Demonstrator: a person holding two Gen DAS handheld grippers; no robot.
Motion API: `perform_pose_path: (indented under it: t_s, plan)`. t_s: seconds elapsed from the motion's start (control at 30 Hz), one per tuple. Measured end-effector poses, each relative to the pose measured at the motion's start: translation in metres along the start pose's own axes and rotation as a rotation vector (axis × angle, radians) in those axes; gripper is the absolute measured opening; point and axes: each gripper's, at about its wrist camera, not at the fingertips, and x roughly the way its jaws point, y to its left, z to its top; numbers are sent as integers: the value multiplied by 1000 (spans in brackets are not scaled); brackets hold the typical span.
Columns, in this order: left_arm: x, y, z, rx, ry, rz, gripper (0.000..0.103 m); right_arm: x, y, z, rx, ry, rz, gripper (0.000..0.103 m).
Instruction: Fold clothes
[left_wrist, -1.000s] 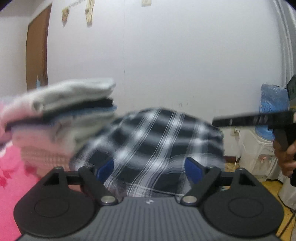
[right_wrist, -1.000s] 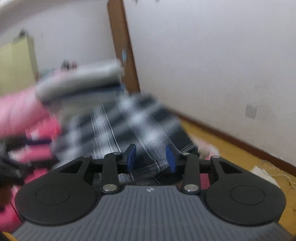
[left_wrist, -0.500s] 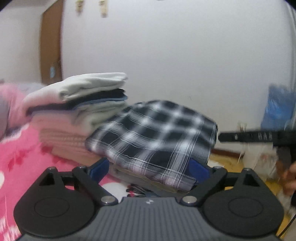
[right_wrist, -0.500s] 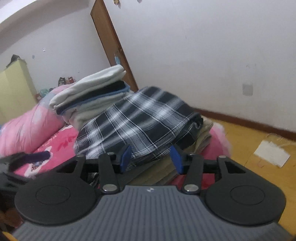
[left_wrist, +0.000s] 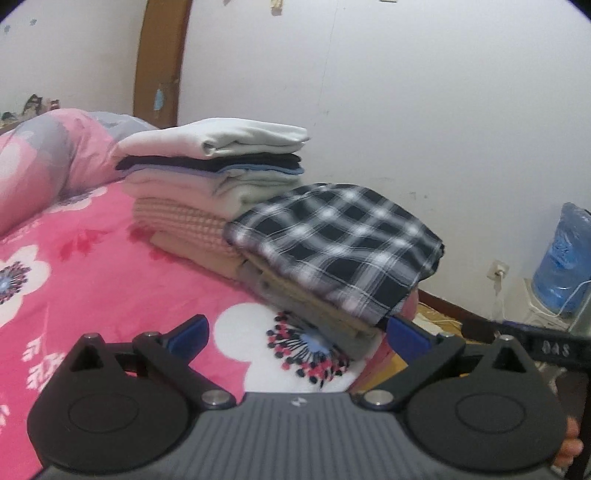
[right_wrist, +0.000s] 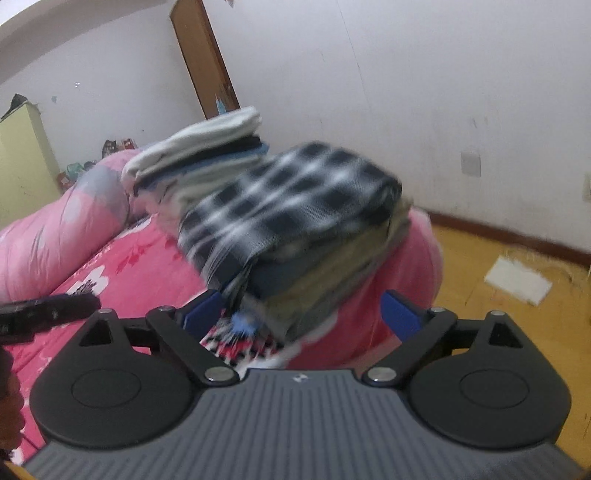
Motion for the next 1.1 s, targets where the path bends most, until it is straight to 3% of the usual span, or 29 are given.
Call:
perform_pose_path:
  t_s: [0.17, 0.3, 0.47, 0.6, 0.83, 1.1]
  plan:
    - [-7, -1, -2, -39, 5, -17, 103, -17, 13, -5, -54, -12, -64, 102]
    - [-9, -15, -9, -27, 31, 28, 103, -25, 24, -3, -82, -4, -130, 102]
    - [-12, -27, -19, 3, 40, 2, 103, -35, 36, -8, -139, 21, -205, 102]
    - [-13, -39, -26, 46, 36, 27, 103, -44, 40, -13, -173, 17, -254, 102]
    - [-21, -47, -33, 35, 11, 1, 103, -55, 39, -16, -224, 8, -360, 102]
    - [-26, -54, -31, 42, -17, 39, 103, -58, 39, -13, -213, 9, -366, 102]
